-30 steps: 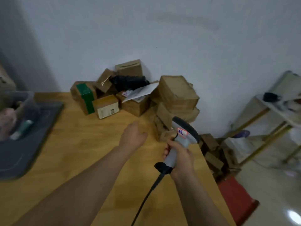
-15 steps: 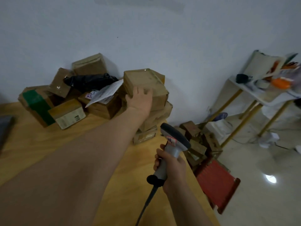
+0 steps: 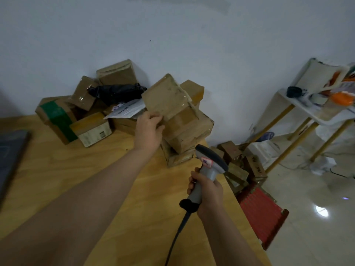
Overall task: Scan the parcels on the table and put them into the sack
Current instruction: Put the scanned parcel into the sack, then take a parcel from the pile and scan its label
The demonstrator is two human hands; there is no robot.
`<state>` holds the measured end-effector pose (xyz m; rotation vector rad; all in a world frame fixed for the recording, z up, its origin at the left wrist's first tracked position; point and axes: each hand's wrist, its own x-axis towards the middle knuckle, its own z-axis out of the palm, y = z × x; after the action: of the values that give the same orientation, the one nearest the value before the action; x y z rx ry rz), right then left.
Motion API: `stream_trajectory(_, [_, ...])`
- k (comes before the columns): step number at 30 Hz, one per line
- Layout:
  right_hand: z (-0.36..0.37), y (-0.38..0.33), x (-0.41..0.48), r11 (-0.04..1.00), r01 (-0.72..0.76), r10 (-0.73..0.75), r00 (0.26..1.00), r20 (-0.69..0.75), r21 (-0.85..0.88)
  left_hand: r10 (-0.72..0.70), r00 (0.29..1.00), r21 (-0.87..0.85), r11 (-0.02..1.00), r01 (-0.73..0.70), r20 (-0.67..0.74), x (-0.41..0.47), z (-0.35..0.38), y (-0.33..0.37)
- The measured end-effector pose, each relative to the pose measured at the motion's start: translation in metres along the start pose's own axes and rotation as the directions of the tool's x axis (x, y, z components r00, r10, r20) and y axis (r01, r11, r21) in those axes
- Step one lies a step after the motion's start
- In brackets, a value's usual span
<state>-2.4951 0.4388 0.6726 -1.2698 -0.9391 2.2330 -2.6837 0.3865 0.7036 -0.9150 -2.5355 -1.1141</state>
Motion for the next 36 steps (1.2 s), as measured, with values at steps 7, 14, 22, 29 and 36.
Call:
stream_trajectory(7, [0.026, 0.019, -0.018, 0.987, -0.008, 0.027, 0.993, 0.112, -0.163, -0.495, 0.868, -0.443, 0.768, 0.463, 0.049, -0.094, -0.048, -0.047])
stream_trajectory(14, [0.043, 0.074, -0.047, 0.863, -0.082, 0.220, 0.949, 0.226, -0.498, -0.808, 0.520, -0.634, 0.252, 0.731, 0.277, -0.211, -0.095, -0.096])
stream_trajectory(22, [0.045, 0.116, -0.072, 0.737, -0.070, 0.322, 0.911, 0.257, -0.672, -0.884, 0.376, -0.733, 0.059, 0.678, 0.277, -0.251, -0.138, -0.120])
stream_trajectory(29, [0.042, 0.127, -0.077, 0.671, -0.061, 0.362, 0.897, 0.254, -0.739, -0.854, 0.482, -0.275, 0.424, 0.863, 0.198, -0.233, -0.149, -0.128])
stream_trajectory(36, [0.041, 0.127, -0.075, 0.638, -0.044, 0.330, 0.918, 0.222, -0.768, -0.800, 0.489, -0.179, 0.455, 0.872, 0.347, -0.218, -0.149, -0.125])
